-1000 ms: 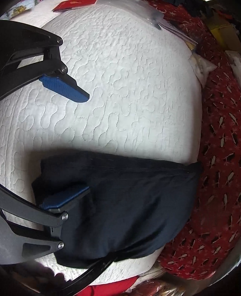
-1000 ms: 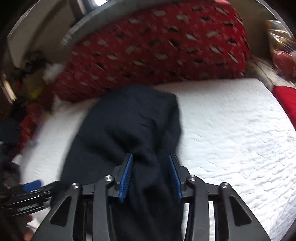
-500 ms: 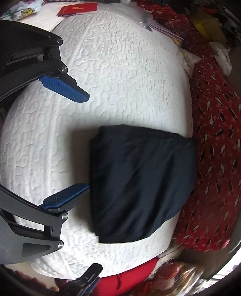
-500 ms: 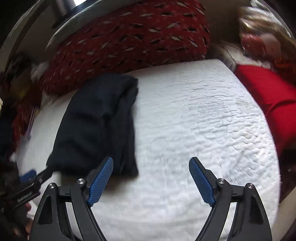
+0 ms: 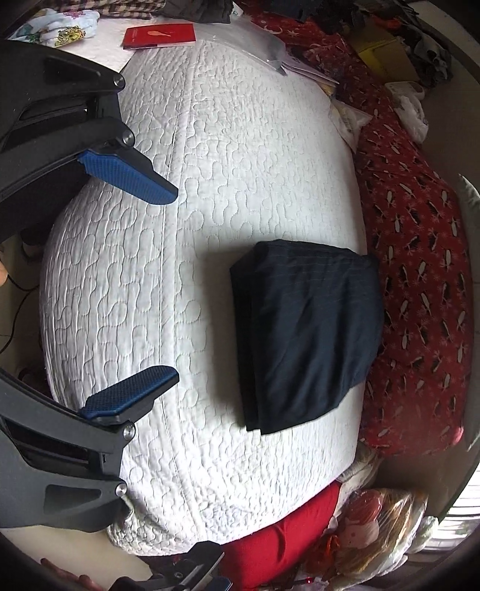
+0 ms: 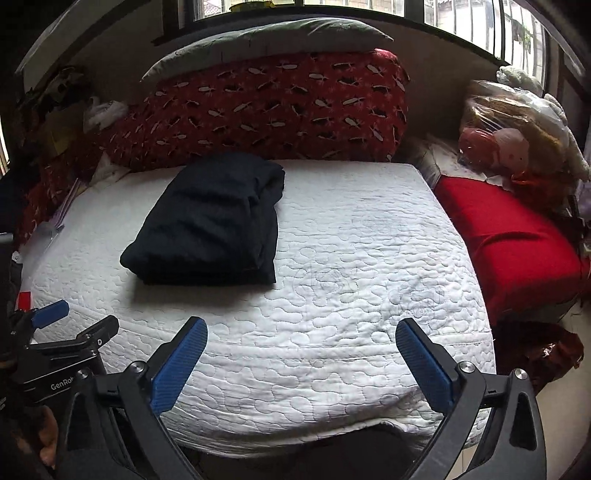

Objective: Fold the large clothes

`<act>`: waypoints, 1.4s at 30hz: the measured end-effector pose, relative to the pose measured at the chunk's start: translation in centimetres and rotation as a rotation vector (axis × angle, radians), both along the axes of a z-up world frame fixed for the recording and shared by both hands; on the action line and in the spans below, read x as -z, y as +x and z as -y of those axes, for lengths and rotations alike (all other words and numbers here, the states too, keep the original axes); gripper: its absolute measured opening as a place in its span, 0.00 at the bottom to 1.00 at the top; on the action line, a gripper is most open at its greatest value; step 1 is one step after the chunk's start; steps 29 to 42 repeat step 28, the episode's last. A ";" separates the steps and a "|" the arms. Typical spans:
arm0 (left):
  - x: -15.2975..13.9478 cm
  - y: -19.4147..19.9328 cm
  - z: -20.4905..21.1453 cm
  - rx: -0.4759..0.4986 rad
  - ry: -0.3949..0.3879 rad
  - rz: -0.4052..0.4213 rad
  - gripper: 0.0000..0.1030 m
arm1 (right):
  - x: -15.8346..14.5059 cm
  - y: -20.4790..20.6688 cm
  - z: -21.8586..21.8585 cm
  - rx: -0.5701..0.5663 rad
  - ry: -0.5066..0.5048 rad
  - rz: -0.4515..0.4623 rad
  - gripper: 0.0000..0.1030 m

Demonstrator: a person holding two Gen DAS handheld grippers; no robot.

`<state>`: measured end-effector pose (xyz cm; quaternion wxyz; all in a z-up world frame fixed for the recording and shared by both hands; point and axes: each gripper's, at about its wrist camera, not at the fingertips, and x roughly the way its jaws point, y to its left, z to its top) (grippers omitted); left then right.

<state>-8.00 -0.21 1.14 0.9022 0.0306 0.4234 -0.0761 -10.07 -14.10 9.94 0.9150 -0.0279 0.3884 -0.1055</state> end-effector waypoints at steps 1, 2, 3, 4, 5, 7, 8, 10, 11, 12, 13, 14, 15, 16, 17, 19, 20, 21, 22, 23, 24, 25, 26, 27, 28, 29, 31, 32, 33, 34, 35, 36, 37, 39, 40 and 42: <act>-0.3 -0.2 0.1 0.008 -0.001 0.007 0.88 | -0.2 -0.3 0.0 0.000 0.005 0.005 0.99; -0.6 -0.6 0.4 0.015 -0.002 0.016 0.88 | -0.4 -0.7 -0.1 0.003 0.009 0.012 0.99; -0.8 -0.9 0.5 0.021 -0.006 0.022 0.88 | -0.7 -1.0 0.0 0.006 0.013 0.019 0.99; -1.0 -1.2 0.7 0.025 -0.008 0.029 0.88 | -0.8 -1.2 0.0 0.009 0.015 0.023 0.99; -1.2 -1.5 0.8 0.029 -0.007 0.034 0.88 | -0.9 -1.4 0.1 0.013 0.020 0.028 0.99; -1.4 -1.9 1.2 0.043 -0.007 0.036 0.88 | -1.1 -1.8 0.2 0.020 0.034 0.034 0.99; -1.5 -2.1 1.3 0.051 -0.008 0.036 0.88 | -1.1 -1.9 0.2 0.023 0.041 0.034 0.99; -1.5 -2.3 1.6 0.060 -0.011 0.032 0.88 | -1.3 -2.2 0.3 0.030 0.051 0.040 0.99; -1.5 -2.3 1.6 0.065 -0.014 0.026 0.88 | -1.3 -2.3 0.3 0.032 0.053 0.043 0.99; -1.5 -2.4 1.7 0.067 -0.019 0.021 0.88 | -1.3 -2.4 0.3 0.033 0.053 0.044 0.99; -1.5 -2.4 1.7 0.070 -0.023 0.016 0.88 | -1.4 -2.5 0.3 0.033 0.054 0.046 0.99; -1.4 -2.5 1.7 0.068 -0.027 0.014 0.88 | -1.4 -2.6 0.2 0.035 0.055 0.048 0.99; -1.4 -2.5 1.7 0.067 -0.031 0.013 0.88 | -1.4 -2.6 0.2 0.036 0.056 0.047 0.99; -1.4 -2.5 1.7 0.066 -0.034 0.010 0.88 | -1.3 -2.6 0.3 0.037 0.059 0.046 0.99; -1.4 -2.5 1.7 0.069 -0.039 0.007 0.88 | -1.3 -2.6 0.3 0.039 0.062 0.045 0.99; -1.4 -2.7 1.6 0.070 -0.043 0.009 0.88 | -1.2 -2.6 0.3 0.043 0.066 0.043 0.99; -1.6 -2.9 1.6 0.072 -0.048 0.014 0.87 | -1.2 -2.7 0.3 0.046 0.067 0.044 0.99; -1.7 -3.1 1.7 0.074 -0.052 0.018 0.88 | -1.2 -2.7 0.4 0.047 0.069 0.044 0.99; -1.9 -3.2 1.8 0.076 -0.055 0.022 0.88 | -1.2 -2.6 0.4 0.048 0.069 0.045 0.99; -2.0 -3.3 1.8 0.079 -0.058 0.023 0.88 | -1.2 -2.6 0.4 0.049 0.070 0.044 0.99; -2.1 -3.3 1.9 0.082 -0.062 0.023 0.88 | -1.2 -2.6 0.4 0.050 0.070 0.044 0.99; -2.2 -3.3 1.9 0.083 -0.064 0.022 0.88 | -1.2 -2.5 0.4 0.051 0.070 0.043 0.99; -2.2 -3.3 1.9 0.084 -0.064 0.022 0.88 | -1.2 -2.5 0.3 0.052 0.069 0.043 0.99; -2.2 -3.4 2.0 0.082 -0.062 0.024 0.88 | -1.2 -2.4 0.4 0.053 0.068 0.042 0.99; -2.2 -3.4 2.0 0.081 -0.060 0.026 0.88 | -1.2 -2.4 0.4 0.052 0.067 0.041 0.99; -2.2 -3.4 2.0 0.081 -0.060 0.026 0.88 | -1.2 -2.4 0.4 0.052 0.067 0.041 0.99; -2.2 -3.4 2.0 0.081 -0.060 0.026 0.88 | -1.2 -2.4 0.4 0.052 0.067 0.041 0.99; -2.2 -3.4 2.0 0.081 -0.060 0.026 0.88 | -1.2 -2.4 0.4 0.052 0.067 0.041 0.99; -2.2 -3.4 2.0 0.081 -0.060 0.026 0.88 | -1.2 -2.4 0.4 0.052 0.067 0.041 0.99; -2.2 -3.4 2.0 0.081 -0.060 0.026 0.88 | -1.2 -2.4 0.4 0.052 0.067 0.041 0.99; -2.2 -3.4 2.0 0.081 -0.060 0.026 0.88 | -1.2 -2.4 0.4 0.052 0.067 0.041 0.99; -2.2 -3.4 2.0 0.081 -0.060 0.026 0.88 | -1.2 -2.4 0.4 0.052 0.067 0.041 0.99; -2.2 -3.4 2.0 0.081 -0.060 0.026 0.88 | -1.2 -2.4 0.4 0.052 0.067 0.041 0.99; -2.2 -3.4 2.0 0.081 -0.060 0.026 0.88 | -1.2 -2.4 0.4 0.052 0.067 0.041 0.99; -2.2 -3.4 2.0 0.081 -0.060 0.026 0.88 | -1.2 -2.4 0.4 0.052 0.067 0.041 0.99; -2.2 -3.4 2.0 0.081 -0.060 0.026 0.88 | -1.2 -2.4 0.4 0.052 0.067 0.041 0.99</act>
